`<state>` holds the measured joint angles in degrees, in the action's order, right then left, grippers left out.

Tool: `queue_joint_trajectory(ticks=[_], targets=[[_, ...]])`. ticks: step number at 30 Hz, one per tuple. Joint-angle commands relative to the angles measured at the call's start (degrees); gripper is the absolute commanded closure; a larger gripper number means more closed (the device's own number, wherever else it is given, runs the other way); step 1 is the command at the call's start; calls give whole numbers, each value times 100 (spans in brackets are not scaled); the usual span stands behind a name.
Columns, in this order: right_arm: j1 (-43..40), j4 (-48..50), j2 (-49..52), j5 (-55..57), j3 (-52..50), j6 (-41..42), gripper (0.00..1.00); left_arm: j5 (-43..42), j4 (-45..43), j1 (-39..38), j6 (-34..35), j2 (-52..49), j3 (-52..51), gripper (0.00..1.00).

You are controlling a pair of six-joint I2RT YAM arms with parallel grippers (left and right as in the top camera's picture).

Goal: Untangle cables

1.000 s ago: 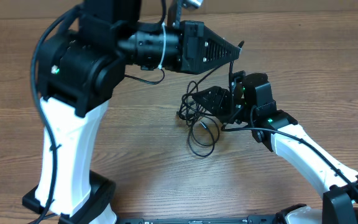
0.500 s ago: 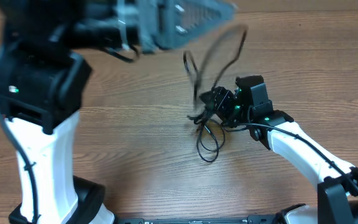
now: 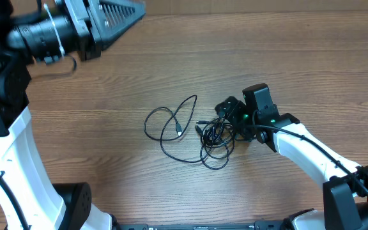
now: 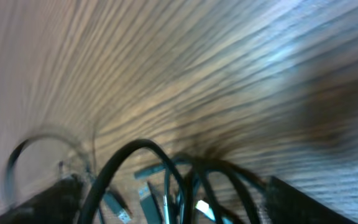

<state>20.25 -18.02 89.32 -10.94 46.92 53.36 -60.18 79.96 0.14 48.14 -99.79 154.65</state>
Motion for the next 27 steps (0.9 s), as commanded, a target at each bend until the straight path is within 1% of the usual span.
queue_joint_trajectory(ticks=[1,2,3,4,5,7,8,10,11,13,14,15,16,17,18,19,21,22,23,25,27], targets=[[-13,-48,-131,-254,157,-426,0,2061,1283,-149,-1971,-24,33,96],[-26,-120,-203,-223,210,-448,0,2562,1650,-251,-2264,-52,33,96],[-55,-201,-289,-216,269,-461,0,2885,1685,-396,-2769,-85,-35,96],[-107,-262,-385,-227,326,-507,0,2855,1685,-562,-3355,-81,-168,96],[-164,-337,-485,-223,387,-533,0,2839,1685,-758,-3604,-81,-299,96],[-321,-518,-704,-223,516,-568,0,2933,1681,-1123,-3574,-116,-490,93],[-411,-638,-798,-225,577,-570,0,3136,1683,-1309,-3462,-157,-553,91],[-660,-970,-1016,-225,732,-570,0,3532,1683,-1556,-3394,-264,-629,91],[-765,-1104,-1099,-225,787,-570,0,3720,1683,-1690,-3442,-313,-691,89],[-997,-1342,-1283,-225,857,-686,0,4081,1683,-1917,-3473,-400,-881,80],[-1137,-1443,-1394,-225,863,-813,0,4238,1683,-2013,-3486,-420,-1027,79],[-1231,-1534,-1464,-225,863,-892,0,4374,1683,-2087,-3486,-422,-1180,80],[-1340,-1659,-1547,-223,863,-964,0,4529,1685,-2155,-3486,-420,-1357,90],[-1423,-1762,-1600,-223,863,-1049,0,4616,1685,-2205,-3484,-396,-1537,96],[-1526,-1897,-1657,-219,863,-1158,0,4666,1685,-2232,-3445,-348,-1759,95],[-1602,-1991,-1674,-203,863,-1235,0,4699,1685,-2232,-3362,-286,-1954,91],[-1705,-2120,-1668,-197,863,-1296,0,4730,1685,-2229,-3311,-116,-2382,73],[-1746,-2166,-1655,-199,861,-1296,0,4725,1685,-2232,-3314,-20,-2608,60],[-1768,-2173,-1655,-199,861,-1296,0,4708,1685,-2236,-3311,105,-2892,50],[-1775,-2168,-1655,-199,861,-1296,0,4688,1685,-2284,-3344,334,-3501,38],[-1775,-2146,-1652,-199,861,-1296,0,4682,1683,-2398,-3449,511,-4131,37]])
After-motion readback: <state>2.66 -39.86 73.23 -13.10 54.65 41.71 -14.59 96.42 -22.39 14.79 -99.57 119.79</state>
